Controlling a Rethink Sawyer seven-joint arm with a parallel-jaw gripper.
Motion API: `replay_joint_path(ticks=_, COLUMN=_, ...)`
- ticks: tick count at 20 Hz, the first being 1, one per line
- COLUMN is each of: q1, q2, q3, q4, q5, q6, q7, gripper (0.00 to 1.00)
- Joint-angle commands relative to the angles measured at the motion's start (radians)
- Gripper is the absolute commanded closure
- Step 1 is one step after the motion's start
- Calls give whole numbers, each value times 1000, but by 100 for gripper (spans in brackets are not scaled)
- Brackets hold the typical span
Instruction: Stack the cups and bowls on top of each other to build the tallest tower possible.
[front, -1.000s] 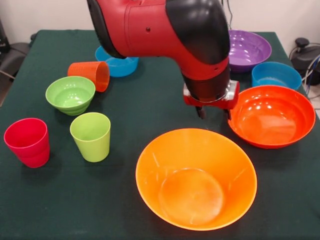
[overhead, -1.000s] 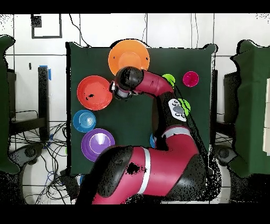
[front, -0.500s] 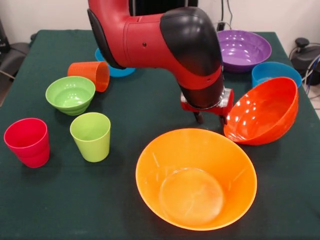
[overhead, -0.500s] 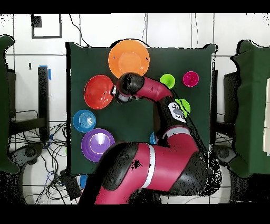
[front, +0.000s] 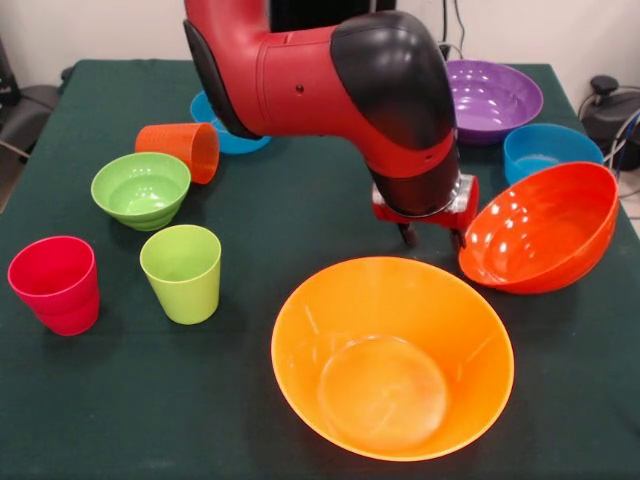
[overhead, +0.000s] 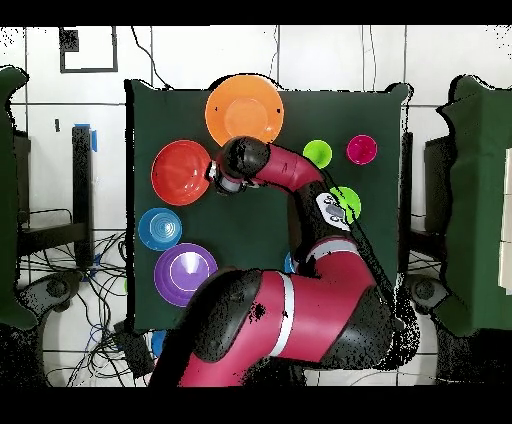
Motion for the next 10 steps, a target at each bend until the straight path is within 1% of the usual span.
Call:
replay_joint_path(ticks=1, q1=17, q2=-25, q3=104, q4=32, q5=-52, q6=62, q7=-100, gripper=0)
replay_joint_path(ticks=7, q1=21, q2=-52, q3=114, q4=34, q5=-47, q6=73, q7=-84, gripper=0)
replay_joint_path(ticks=10, q1=32, q2=-76, q3=104, q4=27, q5=-49, q6=93, q7=-69, gripper=0)
